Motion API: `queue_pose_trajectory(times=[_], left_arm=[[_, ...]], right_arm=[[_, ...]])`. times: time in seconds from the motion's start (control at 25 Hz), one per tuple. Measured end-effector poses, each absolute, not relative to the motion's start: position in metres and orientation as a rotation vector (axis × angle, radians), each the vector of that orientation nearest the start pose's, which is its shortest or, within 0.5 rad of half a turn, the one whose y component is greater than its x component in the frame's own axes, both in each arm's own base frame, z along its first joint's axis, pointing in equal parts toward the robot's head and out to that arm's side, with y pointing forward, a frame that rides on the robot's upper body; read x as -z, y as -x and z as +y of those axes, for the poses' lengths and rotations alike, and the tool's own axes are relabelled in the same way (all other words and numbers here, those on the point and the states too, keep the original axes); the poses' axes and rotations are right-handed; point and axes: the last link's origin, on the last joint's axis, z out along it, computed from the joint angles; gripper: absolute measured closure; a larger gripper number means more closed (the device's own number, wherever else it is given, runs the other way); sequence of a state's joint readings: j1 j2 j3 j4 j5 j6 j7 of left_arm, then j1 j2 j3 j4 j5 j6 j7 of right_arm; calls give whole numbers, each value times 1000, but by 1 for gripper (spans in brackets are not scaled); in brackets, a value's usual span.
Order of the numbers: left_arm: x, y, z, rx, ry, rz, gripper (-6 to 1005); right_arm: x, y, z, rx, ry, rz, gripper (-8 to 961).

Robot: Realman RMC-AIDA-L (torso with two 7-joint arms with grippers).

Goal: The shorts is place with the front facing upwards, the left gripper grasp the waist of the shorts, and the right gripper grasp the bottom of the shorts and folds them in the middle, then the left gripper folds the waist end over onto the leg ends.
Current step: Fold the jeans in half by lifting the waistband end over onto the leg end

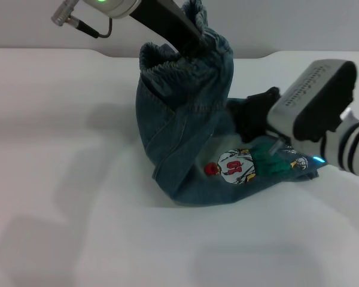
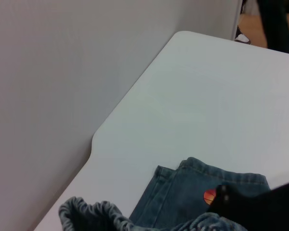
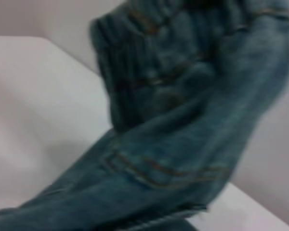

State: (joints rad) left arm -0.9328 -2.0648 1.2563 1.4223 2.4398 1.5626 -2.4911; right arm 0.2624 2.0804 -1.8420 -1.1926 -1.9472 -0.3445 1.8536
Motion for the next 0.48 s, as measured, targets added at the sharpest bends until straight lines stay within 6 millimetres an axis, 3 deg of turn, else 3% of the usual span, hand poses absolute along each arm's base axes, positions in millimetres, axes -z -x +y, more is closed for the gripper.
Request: queue_pose_trajectory(times=[0.48], left_arm=[[-23, 32, 395, -124, 2746, -435, 927]], right_arm=[[-1, -242, 370, -194, 2032, 423, 954]])
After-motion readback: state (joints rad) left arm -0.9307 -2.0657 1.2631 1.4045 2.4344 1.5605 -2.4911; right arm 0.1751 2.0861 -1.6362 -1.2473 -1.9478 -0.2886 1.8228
